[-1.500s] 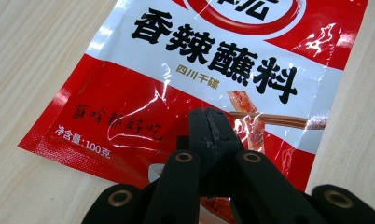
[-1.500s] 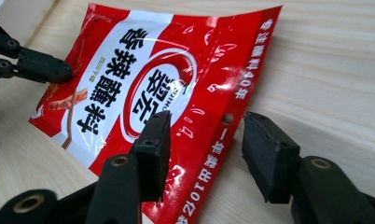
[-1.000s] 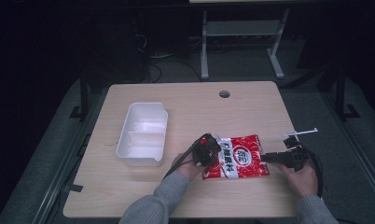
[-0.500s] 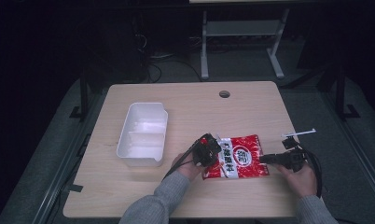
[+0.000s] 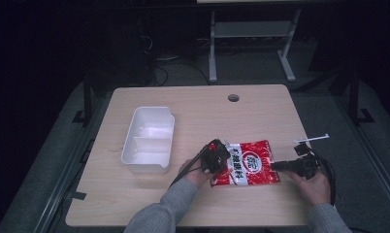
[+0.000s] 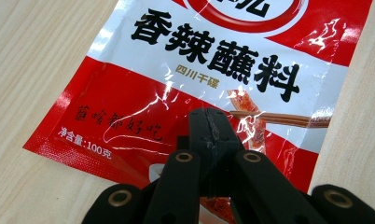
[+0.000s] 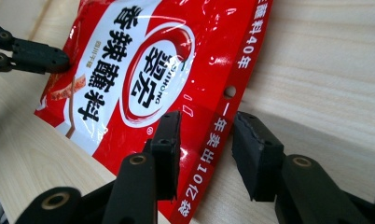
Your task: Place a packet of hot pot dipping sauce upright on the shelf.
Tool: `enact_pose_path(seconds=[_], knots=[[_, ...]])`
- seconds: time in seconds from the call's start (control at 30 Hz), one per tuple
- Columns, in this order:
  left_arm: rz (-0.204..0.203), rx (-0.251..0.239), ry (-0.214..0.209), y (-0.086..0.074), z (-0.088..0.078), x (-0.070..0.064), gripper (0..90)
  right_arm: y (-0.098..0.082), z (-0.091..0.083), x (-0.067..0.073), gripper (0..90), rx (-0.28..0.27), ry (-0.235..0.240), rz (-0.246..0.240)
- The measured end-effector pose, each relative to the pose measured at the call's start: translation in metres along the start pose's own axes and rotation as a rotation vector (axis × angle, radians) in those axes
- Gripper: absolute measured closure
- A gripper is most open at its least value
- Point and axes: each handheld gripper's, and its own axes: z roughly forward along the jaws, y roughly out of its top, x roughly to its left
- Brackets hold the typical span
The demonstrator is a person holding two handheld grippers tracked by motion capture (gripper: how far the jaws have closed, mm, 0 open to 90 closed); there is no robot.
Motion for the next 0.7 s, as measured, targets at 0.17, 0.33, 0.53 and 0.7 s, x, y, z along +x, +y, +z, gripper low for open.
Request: enact_pose_path(seconds=[0.17,0.33,0.53,0.7], knots=[[0.000,0.000,0.001,0.0001,0.0000,-0.0003,90.0,-0.0002,0.0004,-0.0009,61.1,0.003,0.008,0.007],[0.002,0.001,0.003,0.0002,0.0001,-0.0005,90.0,-0.0003,-0.0005,-0.0013,62.0,0.002,0.007,0.010],[0.000,0.000,0.003,0.0002,0.0001,-0.0007,90.0,-0.0005,-0.0003,-0.0019,62.4,0.015,-0.003,0.020],[-0.002,-0.001,0.004,0.0003,0.0003,-0.0009,90.0,-0.0002,0.0019,-0.0002,62.6,0.024,0.012,0.020]])
